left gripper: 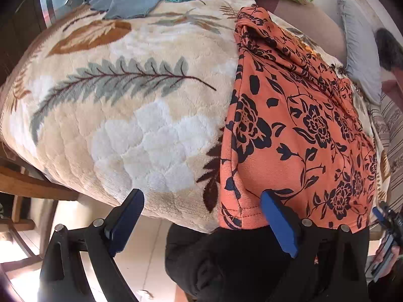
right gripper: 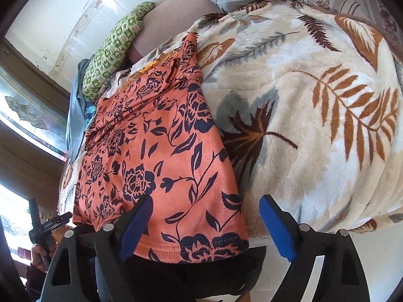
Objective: Fold small clothes
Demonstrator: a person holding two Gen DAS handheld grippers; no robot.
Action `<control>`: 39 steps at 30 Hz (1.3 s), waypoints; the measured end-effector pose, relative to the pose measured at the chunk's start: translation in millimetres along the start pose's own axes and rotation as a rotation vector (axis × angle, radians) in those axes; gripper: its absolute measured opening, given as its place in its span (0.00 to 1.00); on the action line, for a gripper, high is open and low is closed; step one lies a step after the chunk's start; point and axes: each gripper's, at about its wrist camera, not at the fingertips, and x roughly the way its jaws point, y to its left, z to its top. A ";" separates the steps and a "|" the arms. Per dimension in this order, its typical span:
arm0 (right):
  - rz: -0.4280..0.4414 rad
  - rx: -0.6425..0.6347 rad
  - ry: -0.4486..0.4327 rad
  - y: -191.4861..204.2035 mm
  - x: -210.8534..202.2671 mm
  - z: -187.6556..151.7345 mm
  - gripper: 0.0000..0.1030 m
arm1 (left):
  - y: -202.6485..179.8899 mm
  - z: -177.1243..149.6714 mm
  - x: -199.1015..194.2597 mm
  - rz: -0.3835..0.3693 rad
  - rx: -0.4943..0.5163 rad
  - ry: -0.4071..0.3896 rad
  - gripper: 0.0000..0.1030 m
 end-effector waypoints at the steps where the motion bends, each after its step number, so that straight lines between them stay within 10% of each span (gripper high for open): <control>1: -0.006 0.002 0.007 -0.6 3.1 -0.5 0.86 | -1.3 0.2 3.0 -0.012 -0.003 0.006 0.84; 3: 0.001 0.025 0.020 -3.7 9.4 -2.5 0.86 | -10.2 0.2 8.3 -0.043 0.017 0.022 0.59; 11: 0.038 0.075 0.041 -11.3 21.4 -9.2 0.84 | -36.5 4.6 22.5 -0.016 0.098 0.019 0.51; 17: 0.148 0.123 0.089 -17.5 27.7 -10.5 0.76 | -18.6 4.6 13.2 -0.081 0.085 0.014 0.14; 23: 0.170 0.156 0.103 -20.8 27.9 -13.1 0.70 | -30.1 5.9 16.5 -0.066 0.123 0.027 0.19; 27: 0.154 0.116 0.115 -12.2 28.0 -15.7 0.14 | -31.7 8.3 18.7 -0.071 0.124 0.025 0.12; 32: 0.135 0.089 0.062 1.5 18.2 -13.0 0.10 | -32.9 11.1 5.0 -0.086 0.118 0.004 0.06; 39: 0.331 0.137 -0.058 21.3 -21.7 30.4 0.10 | -53.2 44.3 -47.0 -0.208 0.148 -0.108 0.06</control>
